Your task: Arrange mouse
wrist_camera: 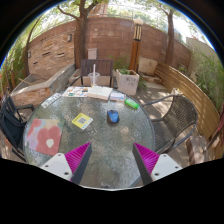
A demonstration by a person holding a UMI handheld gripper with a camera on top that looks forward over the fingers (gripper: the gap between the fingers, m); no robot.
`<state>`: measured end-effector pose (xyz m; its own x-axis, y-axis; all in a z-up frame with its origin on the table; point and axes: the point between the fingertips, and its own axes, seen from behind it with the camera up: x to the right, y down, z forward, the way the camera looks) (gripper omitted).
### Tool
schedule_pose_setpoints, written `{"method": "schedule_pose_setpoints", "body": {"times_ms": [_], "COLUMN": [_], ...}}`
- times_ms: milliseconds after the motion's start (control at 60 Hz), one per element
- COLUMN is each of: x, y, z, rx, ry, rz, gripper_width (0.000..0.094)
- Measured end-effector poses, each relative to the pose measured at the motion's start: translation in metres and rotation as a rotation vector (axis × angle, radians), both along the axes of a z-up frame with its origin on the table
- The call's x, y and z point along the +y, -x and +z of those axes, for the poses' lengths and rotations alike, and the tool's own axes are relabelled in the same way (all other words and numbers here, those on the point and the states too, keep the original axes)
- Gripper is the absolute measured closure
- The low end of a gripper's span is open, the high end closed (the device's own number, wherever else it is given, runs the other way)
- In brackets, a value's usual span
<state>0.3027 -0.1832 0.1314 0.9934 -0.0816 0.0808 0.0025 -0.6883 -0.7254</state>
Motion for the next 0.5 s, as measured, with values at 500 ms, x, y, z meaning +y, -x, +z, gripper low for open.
{"method": "schedule_pose_setpoints", "body": {"times_ms": [500], "x": [0.24], "y": [-0.033], "z": [-0.141], "rx": [0.077], "ry": [-0.031], "rz": [0.086], "gripper_width": [0.0229]}}
